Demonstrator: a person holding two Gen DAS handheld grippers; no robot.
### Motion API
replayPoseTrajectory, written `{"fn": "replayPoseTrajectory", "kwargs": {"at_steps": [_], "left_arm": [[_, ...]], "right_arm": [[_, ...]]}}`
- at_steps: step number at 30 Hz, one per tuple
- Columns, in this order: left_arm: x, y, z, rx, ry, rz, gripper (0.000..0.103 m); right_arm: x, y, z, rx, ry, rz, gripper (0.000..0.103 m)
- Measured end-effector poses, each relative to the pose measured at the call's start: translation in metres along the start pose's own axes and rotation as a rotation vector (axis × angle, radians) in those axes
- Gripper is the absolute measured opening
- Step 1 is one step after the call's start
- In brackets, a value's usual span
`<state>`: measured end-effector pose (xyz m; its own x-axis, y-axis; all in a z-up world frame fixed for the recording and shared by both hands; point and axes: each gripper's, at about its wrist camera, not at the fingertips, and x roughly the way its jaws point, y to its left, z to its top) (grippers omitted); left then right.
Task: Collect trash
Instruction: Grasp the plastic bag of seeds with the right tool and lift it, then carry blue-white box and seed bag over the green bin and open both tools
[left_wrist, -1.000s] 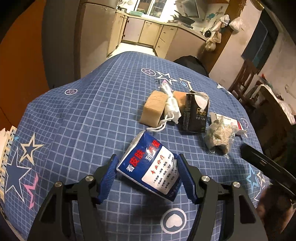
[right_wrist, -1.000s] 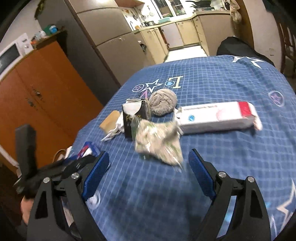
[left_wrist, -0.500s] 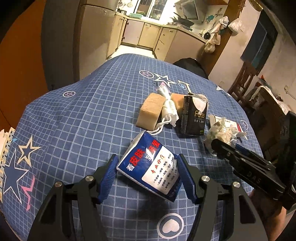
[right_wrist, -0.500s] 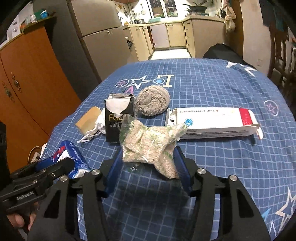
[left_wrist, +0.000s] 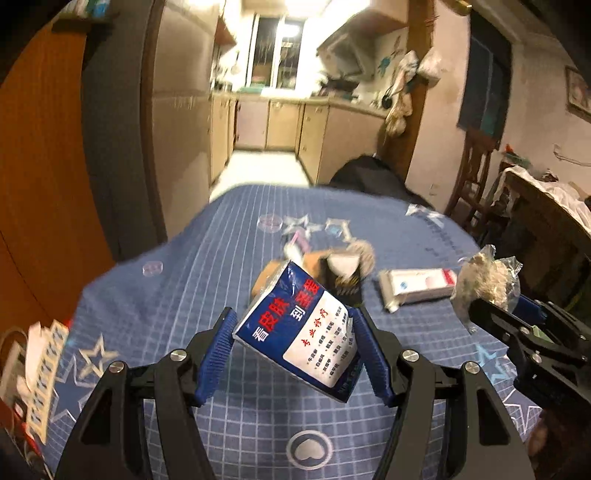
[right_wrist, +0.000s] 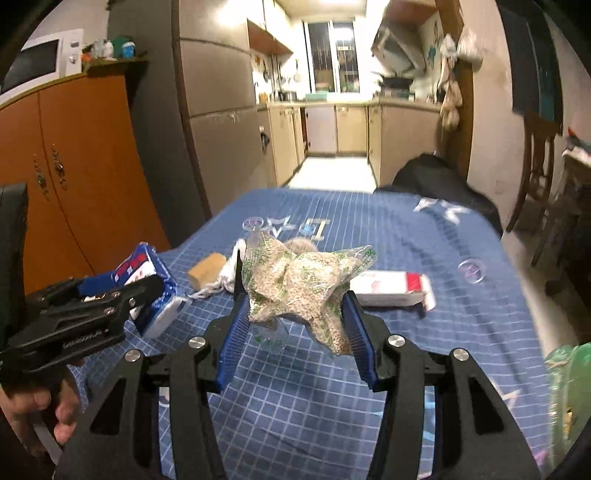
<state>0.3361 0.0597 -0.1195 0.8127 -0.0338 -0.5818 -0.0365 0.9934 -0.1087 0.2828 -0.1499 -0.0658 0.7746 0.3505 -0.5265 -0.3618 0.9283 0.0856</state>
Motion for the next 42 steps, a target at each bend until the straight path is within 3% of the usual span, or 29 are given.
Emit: {"fn": "replayPoseTrajectory", "kwargs": {"at_steps": [19,27,42], "left_arm": [[-0.068,-0.079,0.038,0.088,-0.129,-0.117,0.065],[-0.084,-0.149,0.051,0.155,-0.166,-0.198,0.065],[-0.075,-0.278,0.058,0.277,-0.146,-0.345,0.065]], "right_arm": [[-0.094,-0.043,0.014,0.015,-0.146,-0.109,0.049],[-0.127,-0.086,0.012,0.048,-0.177,-0.202,0.049],[-0.189,-0.175,0.006,0.120,-0.175,-0.363,0.049]]}}
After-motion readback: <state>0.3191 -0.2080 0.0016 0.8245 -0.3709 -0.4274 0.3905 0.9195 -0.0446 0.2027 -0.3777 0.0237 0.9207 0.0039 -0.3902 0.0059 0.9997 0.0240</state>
